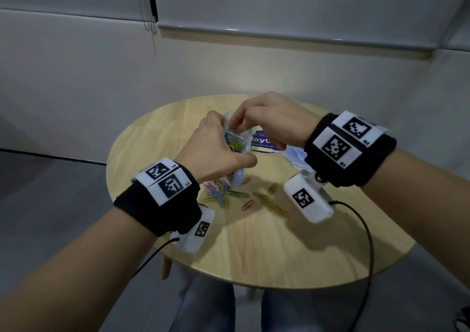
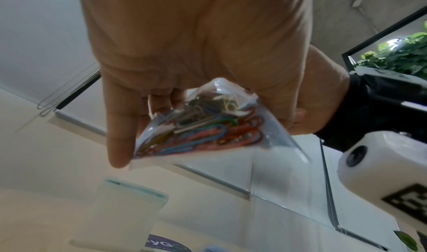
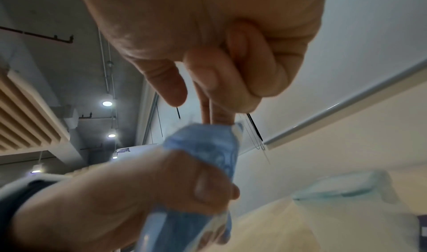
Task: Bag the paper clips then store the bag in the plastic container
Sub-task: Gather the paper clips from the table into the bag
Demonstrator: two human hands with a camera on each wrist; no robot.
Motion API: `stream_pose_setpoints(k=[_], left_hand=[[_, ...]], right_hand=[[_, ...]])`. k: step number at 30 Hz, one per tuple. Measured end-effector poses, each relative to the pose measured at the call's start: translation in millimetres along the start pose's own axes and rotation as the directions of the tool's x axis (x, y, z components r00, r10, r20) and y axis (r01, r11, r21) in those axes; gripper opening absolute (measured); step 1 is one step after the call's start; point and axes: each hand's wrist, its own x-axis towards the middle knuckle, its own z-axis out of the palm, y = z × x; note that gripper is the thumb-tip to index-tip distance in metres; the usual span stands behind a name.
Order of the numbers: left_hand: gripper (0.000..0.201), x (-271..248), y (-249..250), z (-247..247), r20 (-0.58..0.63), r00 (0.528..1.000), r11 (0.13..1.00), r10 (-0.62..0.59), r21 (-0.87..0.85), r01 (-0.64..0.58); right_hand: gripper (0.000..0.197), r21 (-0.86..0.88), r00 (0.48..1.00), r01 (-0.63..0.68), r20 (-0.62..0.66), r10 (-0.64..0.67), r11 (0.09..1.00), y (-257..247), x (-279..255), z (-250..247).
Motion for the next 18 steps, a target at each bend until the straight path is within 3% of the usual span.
stream_pose_setpoints(k=[3, 6, 9, 15, 18], left_hand=[[0.066, -0.3, 1.1, 2.0, 0.002, 1.000, 1.000, 0.012, -0.009, -0.012], [0.066, 0.5, -0.9, -0.7, -0.001, 1.000, 1.000, -0.005, -0.010, 0.005], [0.068, 1.4, -2.0, -3.3, -0.003, 1.000, 1.000, -0.020, 0.016, 0.020], [0.067, 5.2, 0.6, -4.4, -0.009, 1.000, 1.000, -0.009, -0.001, 0.009], [0.068, 8.3, -8.9, -8.3, -0.014, 1.000, 0.998, -0.025, 0.062, 0.025]], right_hand=[[0.031, -0.183, 0.995, 0.041, 0.092, -0.024, 0.982, -1.6, 0.5, 7.2], [0.028, 0.004, 1.000, 0.009, -0.003, -0.009, 1.000, -4.1, 0.2, 6.1], [0.026, 0.153, 0.989, 0.064, -0.143, -0.042, 0.986, -1.6, 4.5, 0.7], [0.030, 0.150, 0.997, 0.053, -0.070, -0.043, 0.987, 4.5, 10.0, 10.0], [0.030, 0.296, 0.980, 0.109, -0.194, -0.052, 0.949, 9.1, 17.9, 6.4]])
